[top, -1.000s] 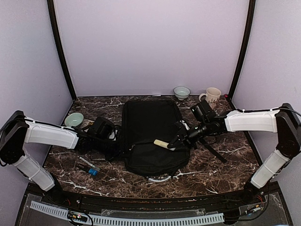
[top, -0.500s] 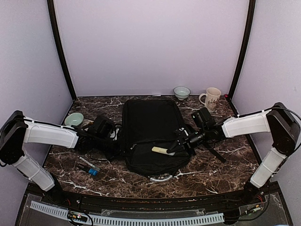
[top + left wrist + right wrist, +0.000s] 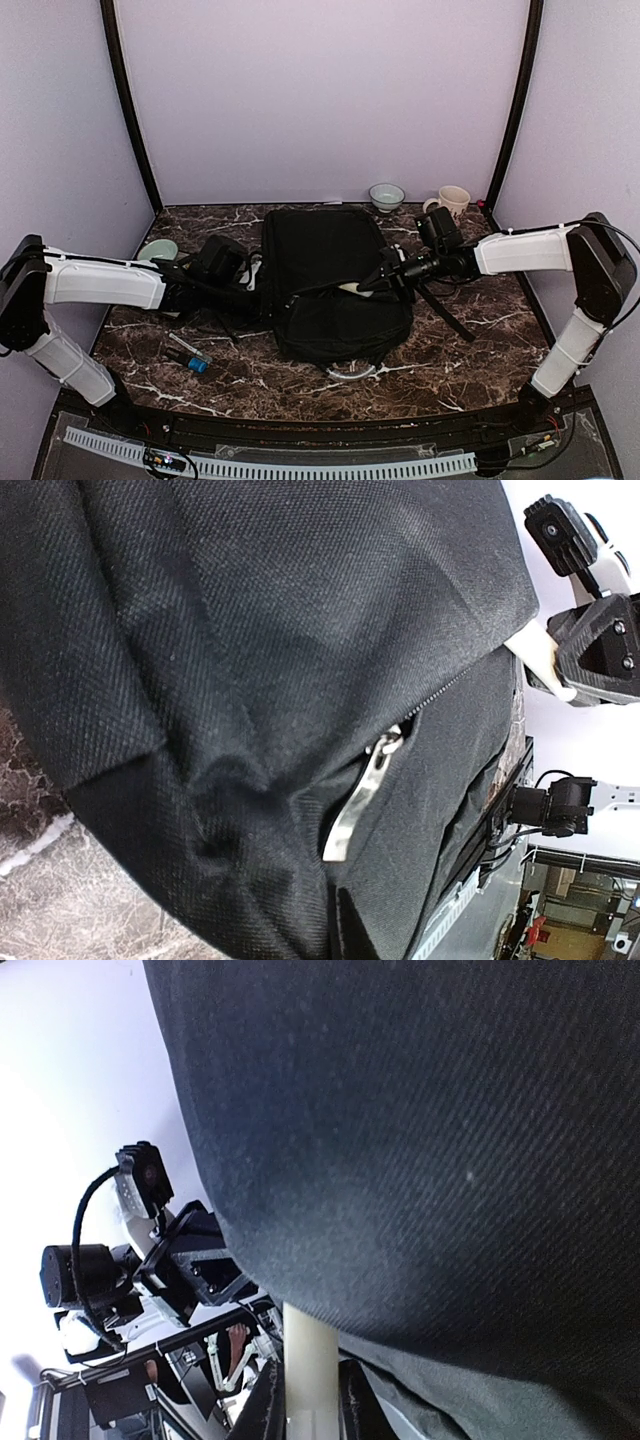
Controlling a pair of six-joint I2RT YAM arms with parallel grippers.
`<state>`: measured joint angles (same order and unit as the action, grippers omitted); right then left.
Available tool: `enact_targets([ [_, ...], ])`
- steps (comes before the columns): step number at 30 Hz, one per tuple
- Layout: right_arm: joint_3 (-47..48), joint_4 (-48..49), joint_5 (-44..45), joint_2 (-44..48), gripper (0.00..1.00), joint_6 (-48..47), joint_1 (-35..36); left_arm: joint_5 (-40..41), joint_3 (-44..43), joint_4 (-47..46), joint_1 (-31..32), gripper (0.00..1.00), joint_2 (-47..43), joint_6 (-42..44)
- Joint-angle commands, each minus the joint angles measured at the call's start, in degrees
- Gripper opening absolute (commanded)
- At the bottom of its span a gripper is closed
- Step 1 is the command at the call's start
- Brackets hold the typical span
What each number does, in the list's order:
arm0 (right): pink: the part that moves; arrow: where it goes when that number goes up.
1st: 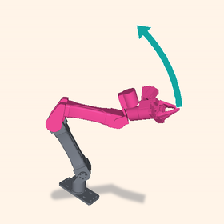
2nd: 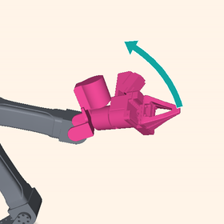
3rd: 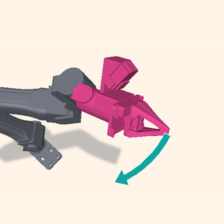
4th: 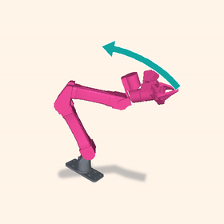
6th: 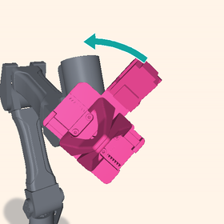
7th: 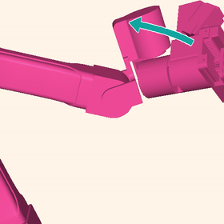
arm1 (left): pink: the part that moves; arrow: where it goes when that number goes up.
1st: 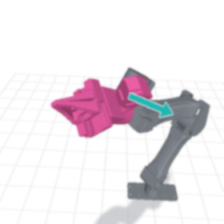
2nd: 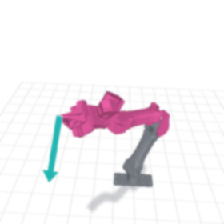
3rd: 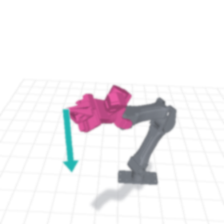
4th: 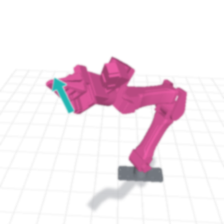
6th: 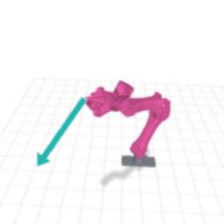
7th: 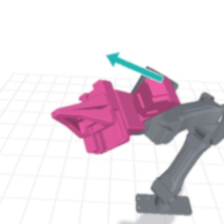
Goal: Pack the student bag
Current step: Grab the student bag from the center of the board, then place the pen in the second largest pocket of the bag.
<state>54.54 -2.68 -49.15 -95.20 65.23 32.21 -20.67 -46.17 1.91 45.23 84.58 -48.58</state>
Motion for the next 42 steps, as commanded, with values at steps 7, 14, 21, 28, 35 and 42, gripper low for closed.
enact_targets([
  [7, -2.58, 8.0, 20.41, 4.42, 0.0, 0.35, -0.22, -4.58, -9.08, -1.19, 1.08, 0.0, -2.37, -0.12],
  [14, -2.6, 12.28, 34.28, 5.74, 0.0, -5.46, 2.63, -6.8, -16.1, 1.42, 1.04, 0.0, -0.29, -0.16],
  [21, 1.79, 8.06, 47.59, 5.57, 0.07, -14.18, 5.43, -8.45, -18.58, 3.69, 1.09, 0.0, 0.39, 0.85],
  [28, 6.54, 5.92, 50.12, 3.18, 0.18, -18.95, 5.49, -10.75, -17.73, 6.04, 1.17, 0.0, 1.19, 2.83],
  [35, 9.33, 6.84, 49.05, 1.05, 0.43, -22.36, 6.12, -12.08, -18.44, 6.78, 1.66, 0.0, 2.34, 4.06],
  [42, 10.5, 2.6, 48.05, 5.01, 0.48, -27.82, 6.03, -9.54, -19.08, 8.15, 1.74, 0.0, 2.12, 4.01],
])
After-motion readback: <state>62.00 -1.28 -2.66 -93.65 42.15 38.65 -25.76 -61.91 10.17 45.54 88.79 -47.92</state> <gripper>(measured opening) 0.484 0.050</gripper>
